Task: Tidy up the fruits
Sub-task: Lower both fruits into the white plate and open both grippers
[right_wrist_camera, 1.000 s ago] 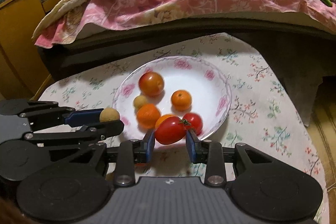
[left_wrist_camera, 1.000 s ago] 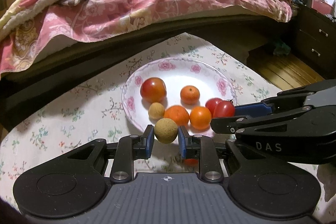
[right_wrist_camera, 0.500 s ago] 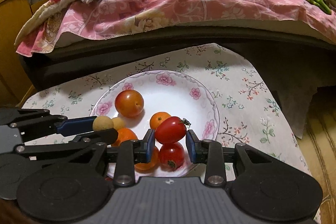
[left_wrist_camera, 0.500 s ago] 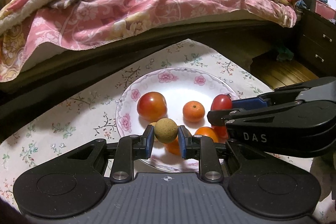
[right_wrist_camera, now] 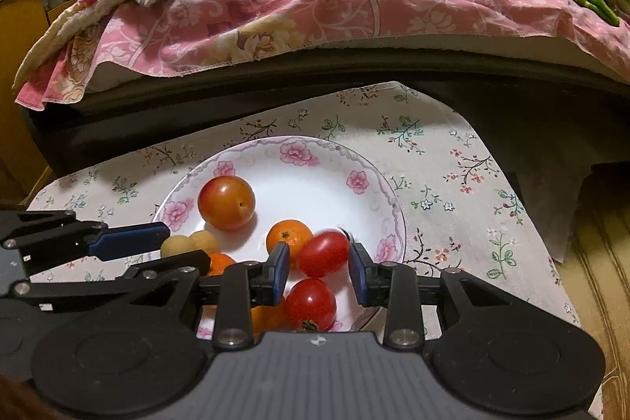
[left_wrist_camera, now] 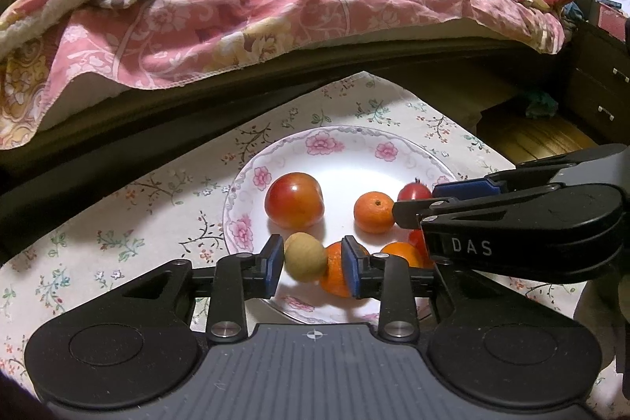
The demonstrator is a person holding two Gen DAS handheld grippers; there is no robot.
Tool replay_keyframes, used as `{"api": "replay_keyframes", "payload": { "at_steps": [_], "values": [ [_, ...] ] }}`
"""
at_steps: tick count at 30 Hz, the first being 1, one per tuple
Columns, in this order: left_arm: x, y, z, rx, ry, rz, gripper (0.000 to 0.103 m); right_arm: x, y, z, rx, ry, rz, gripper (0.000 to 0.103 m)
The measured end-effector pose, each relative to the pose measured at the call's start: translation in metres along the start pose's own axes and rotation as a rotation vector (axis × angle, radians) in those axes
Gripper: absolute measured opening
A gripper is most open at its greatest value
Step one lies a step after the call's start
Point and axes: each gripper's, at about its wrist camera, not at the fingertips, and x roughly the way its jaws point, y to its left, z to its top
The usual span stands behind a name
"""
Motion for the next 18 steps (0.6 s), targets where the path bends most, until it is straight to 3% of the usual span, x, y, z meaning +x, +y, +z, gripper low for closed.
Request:
{"api": "replay_keyframes", "payload": {
  "at_steps": [18],
  "values": [
    [-0.0047,0.0003,0.0024,0.007,-0.015,0.006,0.049,-0.0029,-0.0008,0.0003,0.016,-0.021,-0.010,0.036]
  ]
}}
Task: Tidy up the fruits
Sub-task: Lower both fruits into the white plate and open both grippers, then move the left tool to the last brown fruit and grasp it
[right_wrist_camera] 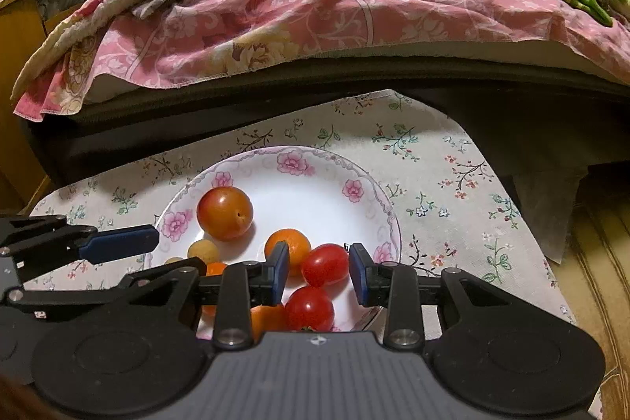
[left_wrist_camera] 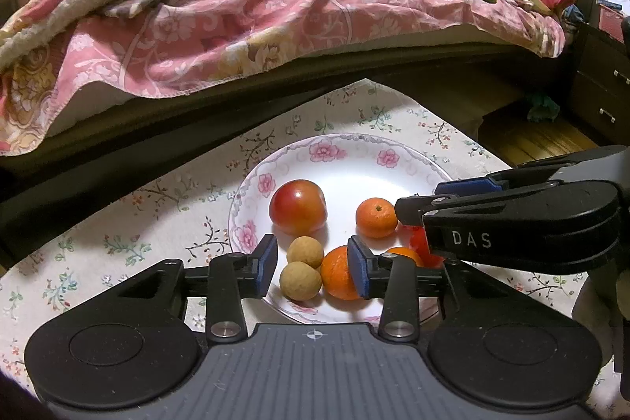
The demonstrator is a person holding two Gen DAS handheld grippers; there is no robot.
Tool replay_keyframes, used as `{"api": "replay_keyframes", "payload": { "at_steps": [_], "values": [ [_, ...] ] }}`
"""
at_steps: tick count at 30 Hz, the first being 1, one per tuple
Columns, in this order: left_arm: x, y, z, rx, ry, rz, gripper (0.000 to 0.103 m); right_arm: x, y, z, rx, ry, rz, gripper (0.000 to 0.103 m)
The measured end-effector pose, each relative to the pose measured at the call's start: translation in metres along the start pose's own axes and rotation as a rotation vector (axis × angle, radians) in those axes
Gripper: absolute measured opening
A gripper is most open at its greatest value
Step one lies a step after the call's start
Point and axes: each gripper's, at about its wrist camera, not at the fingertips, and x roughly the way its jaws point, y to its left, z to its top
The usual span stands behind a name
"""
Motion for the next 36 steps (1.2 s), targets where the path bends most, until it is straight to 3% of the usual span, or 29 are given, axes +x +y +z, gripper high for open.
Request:
{"api": "replay_keyframes", "payload": {
  "at_steps": [21,36],
  "values": [
    [-0.020,-0.004,0.001,0.021,-0.015,0.017,0.053,-0.023,0.004,0.003,0.013,-0.035,0.011,0.037],
    [-0.046,-0.014,-0.007,0.051,-0.020,0.015,0.055,-0.052,0.009,-0.014,0.019,-0.034,0.029,0.037]
  ]
}}
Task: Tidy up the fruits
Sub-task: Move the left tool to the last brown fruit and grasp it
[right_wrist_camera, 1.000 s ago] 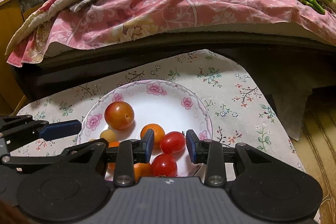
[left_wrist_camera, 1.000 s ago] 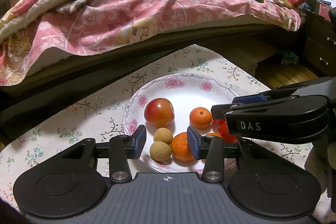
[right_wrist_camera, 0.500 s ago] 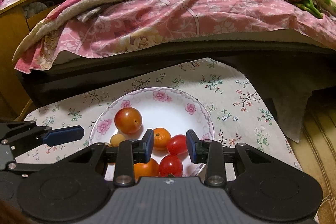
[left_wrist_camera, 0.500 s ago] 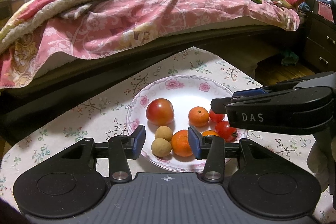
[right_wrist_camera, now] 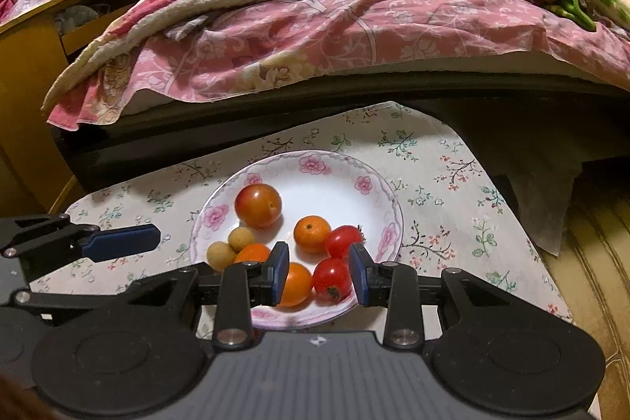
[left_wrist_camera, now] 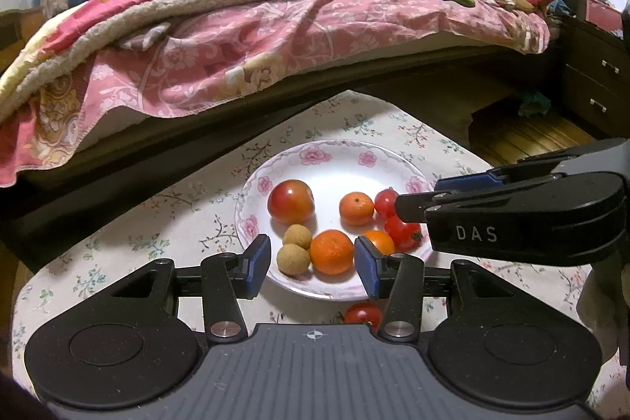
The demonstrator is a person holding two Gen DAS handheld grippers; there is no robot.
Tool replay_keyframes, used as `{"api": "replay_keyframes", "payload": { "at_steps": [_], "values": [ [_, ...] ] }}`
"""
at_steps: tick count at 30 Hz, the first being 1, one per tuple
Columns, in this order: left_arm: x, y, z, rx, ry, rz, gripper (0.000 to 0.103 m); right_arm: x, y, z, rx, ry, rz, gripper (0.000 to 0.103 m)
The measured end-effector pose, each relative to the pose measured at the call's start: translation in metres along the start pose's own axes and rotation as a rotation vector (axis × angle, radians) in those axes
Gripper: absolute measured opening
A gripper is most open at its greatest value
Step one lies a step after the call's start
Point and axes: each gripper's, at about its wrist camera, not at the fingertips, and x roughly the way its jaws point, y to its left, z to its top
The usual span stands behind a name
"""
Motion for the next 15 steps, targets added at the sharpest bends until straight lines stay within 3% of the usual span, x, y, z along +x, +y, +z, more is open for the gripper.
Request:
{"api": "replay_keyframes", "payload": {
  "at_steps": [15],
  "values": [
    [-0.007,-0.017,-0.040,0.005,0.105,-0.052,0.056,-0.022,-0.001,-0.028,0.027,0.038,0.016,0.037]
  ]
}}
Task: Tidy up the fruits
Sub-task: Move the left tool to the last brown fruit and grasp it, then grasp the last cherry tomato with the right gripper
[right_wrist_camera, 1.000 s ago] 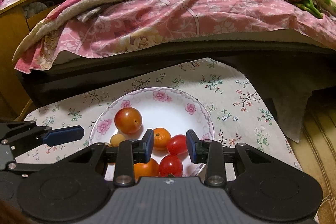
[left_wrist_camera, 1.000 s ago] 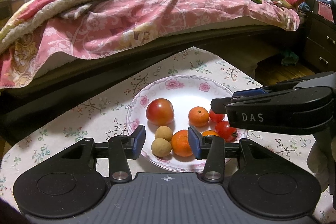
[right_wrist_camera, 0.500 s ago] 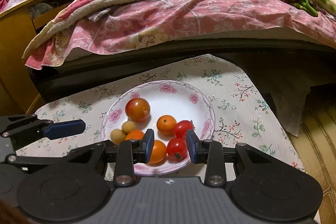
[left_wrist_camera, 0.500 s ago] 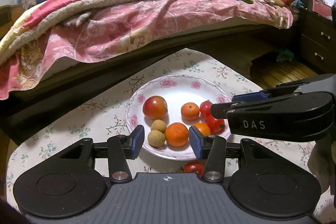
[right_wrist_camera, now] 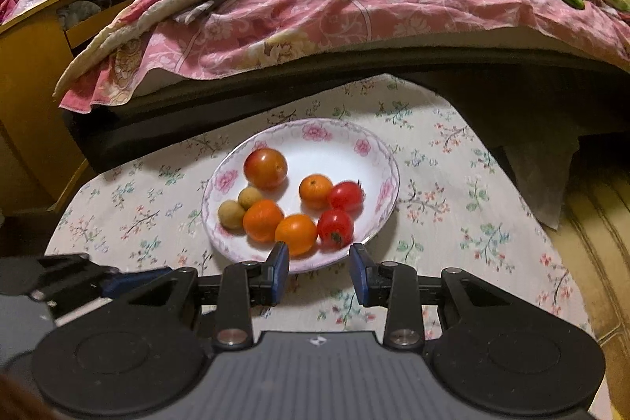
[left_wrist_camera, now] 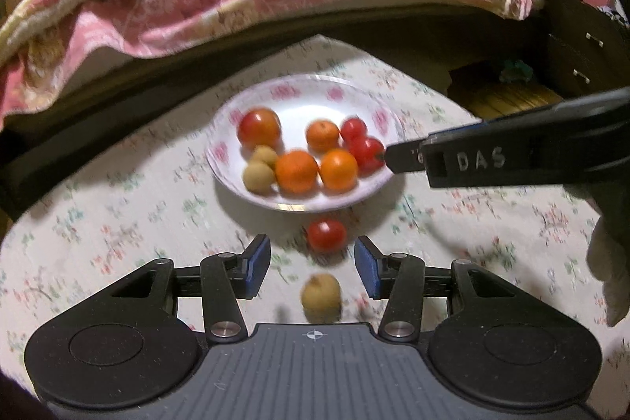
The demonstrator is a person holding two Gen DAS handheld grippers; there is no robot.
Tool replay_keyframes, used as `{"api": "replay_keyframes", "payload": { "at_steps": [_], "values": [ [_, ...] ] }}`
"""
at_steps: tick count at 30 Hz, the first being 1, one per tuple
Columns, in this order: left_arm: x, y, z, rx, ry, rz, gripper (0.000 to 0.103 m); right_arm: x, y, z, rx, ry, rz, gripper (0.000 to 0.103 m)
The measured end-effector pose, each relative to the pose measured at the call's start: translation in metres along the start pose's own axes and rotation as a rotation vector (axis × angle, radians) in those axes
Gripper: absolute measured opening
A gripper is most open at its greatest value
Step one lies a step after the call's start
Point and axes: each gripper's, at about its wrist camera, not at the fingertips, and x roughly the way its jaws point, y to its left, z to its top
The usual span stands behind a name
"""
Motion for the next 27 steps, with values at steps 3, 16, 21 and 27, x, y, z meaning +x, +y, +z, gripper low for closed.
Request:
{"api": "replay_keyframes", "payload": {
  "at_steps": [3,16,21,27],
  "values": [
    [0.006,-0.004,-0.008,0.010,0.027,-0.002,0.056,-0.004,0.001,-0.008,0.003,0.014,0.014,0.037],
    [0.025,-0.005,-0.020,-0.003,0.065,-0.009,0.035,0.009,0.001,-0.011,-0.002,0.063,0.029,0.037],
    [0.023,-0.006,-0.020,0.010,0.063,-0.011,0.034,0.018,0.004,-0.014,-0.007,0.096,0.036,0.037],
    [0.009,-0.003,-0.028,0.038,0.083,-0.001,0.034,0.028,0.014,-0.019,-0.031,0.121,0.067,0.037]
  ]
}}
